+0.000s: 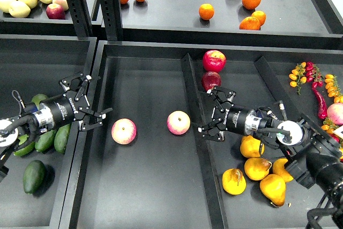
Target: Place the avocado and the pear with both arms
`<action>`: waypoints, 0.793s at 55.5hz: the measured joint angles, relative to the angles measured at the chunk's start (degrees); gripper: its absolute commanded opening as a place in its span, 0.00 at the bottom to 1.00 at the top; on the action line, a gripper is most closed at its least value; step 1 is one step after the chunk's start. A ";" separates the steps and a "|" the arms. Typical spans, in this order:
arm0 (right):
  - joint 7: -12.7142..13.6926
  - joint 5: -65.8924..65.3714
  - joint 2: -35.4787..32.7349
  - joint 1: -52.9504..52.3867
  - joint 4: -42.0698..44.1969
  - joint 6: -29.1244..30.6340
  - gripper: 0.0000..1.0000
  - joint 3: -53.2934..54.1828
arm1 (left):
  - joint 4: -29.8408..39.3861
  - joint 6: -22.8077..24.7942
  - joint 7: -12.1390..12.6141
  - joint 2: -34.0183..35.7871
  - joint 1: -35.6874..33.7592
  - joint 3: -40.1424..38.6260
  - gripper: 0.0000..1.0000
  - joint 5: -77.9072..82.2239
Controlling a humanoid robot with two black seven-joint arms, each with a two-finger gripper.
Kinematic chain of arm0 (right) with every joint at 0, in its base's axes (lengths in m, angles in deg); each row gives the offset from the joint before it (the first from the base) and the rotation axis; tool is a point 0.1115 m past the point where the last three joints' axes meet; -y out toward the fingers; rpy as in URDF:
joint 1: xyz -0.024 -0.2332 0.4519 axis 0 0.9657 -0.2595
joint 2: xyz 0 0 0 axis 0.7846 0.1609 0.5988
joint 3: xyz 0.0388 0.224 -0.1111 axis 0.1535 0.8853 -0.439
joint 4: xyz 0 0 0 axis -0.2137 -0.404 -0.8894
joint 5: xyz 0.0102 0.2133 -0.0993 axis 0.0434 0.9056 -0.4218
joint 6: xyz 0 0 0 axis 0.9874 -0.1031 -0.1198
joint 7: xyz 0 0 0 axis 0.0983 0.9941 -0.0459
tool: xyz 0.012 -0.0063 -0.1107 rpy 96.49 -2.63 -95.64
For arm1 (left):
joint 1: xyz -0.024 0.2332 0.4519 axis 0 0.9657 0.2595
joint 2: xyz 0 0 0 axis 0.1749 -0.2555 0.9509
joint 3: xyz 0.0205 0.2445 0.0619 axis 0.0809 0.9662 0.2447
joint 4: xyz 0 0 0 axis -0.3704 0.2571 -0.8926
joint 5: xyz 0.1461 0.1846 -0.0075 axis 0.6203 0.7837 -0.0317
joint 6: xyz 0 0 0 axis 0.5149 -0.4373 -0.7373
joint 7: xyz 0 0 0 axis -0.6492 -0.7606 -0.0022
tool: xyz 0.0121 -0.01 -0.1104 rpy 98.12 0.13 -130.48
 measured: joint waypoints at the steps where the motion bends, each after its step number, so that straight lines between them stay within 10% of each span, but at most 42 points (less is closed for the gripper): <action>1: 0.00 0.07 0.48 0.47 -0.47 0.00 0.99 0.85 | 0.05 0.00 0.00 -0.67 0.21 -0.18 1.00 0.00; 25: -0.28 0.22 1.48 5.31 -3.79 0.00 0.99 12.55 | 2.71 0.00 -0.39 -6.92 5.54 -1.09 1.00 0.00; 38: -15.66 0.23 1.48 6.83 -4.27 0.00 0.99 13.00 | 4.62 0.00 -0.57 -7.10 7.76 -4.63 1.00 0.00; 44: -17.25 0.24 1.48 7.70 -4.24 0.00 0.99 13.29 | 4.61 0.00 -0.70 -7.09 8.53 -9.25 1.00 -0.04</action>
